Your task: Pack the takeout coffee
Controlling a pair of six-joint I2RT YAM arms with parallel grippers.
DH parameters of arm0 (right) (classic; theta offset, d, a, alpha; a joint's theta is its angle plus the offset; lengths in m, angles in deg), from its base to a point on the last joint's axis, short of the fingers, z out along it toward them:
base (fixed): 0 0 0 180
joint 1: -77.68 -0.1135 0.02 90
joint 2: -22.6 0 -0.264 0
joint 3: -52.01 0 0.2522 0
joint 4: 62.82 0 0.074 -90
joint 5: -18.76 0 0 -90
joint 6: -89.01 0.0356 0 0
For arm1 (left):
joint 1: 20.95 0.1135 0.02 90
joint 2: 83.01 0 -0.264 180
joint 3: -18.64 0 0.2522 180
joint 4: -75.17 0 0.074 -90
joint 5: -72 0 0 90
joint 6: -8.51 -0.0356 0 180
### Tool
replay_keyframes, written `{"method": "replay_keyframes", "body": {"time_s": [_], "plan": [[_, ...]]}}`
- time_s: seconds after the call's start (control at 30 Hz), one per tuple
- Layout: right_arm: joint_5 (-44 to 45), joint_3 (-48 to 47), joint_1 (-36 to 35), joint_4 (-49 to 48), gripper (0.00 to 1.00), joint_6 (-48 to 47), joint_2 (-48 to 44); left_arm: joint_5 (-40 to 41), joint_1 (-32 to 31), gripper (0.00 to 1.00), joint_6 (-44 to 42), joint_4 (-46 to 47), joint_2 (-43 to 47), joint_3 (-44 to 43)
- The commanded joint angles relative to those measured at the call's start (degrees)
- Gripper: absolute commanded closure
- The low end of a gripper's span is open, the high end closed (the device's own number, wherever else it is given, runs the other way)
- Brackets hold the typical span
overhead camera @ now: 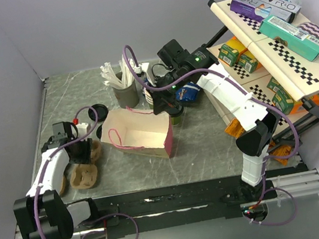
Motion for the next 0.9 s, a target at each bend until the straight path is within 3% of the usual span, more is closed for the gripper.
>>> {"method": "replay_keyframes", "body": {"time_s": [0.0,0.87], "plan": [[-0.28,-1.25,0.06,-1.31,1.00,1.12,-1.94,-0.10,0.00,0.49,0.04,1.97,-0.96,-0.43],[-0.37,-1.87,-0.03,-1.40,1.00,1.38,-0.89,-1.16,0.00,0.48,-1.11,1.10,-0.88,0.45]]}}
